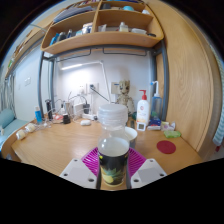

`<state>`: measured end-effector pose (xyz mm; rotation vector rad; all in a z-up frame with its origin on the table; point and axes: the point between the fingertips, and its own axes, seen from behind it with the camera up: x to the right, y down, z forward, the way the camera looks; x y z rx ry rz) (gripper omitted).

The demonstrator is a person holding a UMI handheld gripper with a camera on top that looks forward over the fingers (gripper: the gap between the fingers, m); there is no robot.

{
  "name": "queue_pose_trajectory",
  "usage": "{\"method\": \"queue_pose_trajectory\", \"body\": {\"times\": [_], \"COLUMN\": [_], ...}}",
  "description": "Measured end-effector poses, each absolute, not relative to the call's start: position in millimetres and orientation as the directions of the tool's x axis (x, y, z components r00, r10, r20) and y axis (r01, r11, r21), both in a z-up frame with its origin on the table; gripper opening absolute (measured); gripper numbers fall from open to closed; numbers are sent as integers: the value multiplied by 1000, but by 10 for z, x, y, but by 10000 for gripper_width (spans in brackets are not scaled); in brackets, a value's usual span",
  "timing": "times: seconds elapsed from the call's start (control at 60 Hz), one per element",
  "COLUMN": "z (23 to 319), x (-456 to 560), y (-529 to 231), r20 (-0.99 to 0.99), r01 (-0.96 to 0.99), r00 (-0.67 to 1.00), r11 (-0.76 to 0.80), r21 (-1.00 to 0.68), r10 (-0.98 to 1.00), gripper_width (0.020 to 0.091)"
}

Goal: Pour water

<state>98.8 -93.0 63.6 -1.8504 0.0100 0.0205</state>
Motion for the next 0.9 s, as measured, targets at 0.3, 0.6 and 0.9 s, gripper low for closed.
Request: {"method": "queue_pose_trajectory", "body": {"times": [0.3,0.6,0.9], "z": [643,1049,1398], "x": [772,-295,-73], "y": [-889,-488,-87], "r20": [-37,-595,-965], "r01": [-19,-514,-933], "r00": [998,803,145], "r11": [-339,-473,-356], "r21": [-941,-715,-61], "r10": [45,28,-216], "gripper_width": [259,263,270]}}
